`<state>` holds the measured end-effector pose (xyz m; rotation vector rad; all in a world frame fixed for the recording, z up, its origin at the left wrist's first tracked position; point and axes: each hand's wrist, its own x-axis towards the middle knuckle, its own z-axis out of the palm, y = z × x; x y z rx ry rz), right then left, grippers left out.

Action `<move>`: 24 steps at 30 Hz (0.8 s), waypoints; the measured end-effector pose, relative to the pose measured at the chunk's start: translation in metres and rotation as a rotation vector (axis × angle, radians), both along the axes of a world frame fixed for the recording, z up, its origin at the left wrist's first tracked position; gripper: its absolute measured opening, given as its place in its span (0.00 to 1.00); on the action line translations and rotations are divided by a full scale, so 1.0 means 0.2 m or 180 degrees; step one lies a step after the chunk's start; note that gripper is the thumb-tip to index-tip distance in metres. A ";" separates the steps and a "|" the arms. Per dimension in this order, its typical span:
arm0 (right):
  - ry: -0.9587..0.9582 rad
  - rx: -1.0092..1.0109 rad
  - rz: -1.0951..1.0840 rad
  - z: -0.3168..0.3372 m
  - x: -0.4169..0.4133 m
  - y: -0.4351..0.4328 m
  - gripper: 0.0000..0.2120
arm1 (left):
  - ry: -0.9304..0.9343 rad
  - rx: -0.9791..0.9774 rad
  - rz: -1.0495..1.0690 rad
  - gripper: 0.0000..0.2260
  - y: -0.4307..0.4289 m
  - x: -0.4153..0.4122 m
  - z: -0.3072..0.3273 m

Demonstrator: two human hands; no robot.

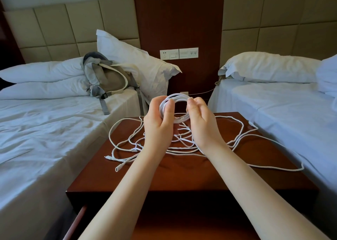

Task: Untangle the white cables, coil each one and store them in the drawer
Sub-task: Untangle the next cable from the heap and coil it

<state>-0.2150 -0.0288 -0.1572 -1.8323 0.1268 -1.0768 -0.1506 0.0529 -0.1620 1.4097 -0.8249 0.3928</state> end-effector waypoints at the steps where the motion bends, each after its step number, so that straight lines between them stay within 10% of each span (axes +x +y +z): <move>1: 0.0016 0.0008 0.0007 0.00 0.00 0.00 0.13 | -0.0030 0.0045 -0.0012 0.07 0.01 0.00 0.00; 24: 0.0300 -0.1009 0.0206 -0.03 -0.01 -0.01 0.12 | -0.0405 0.0068 0.0866 0.18 0.01 0.19 -0.09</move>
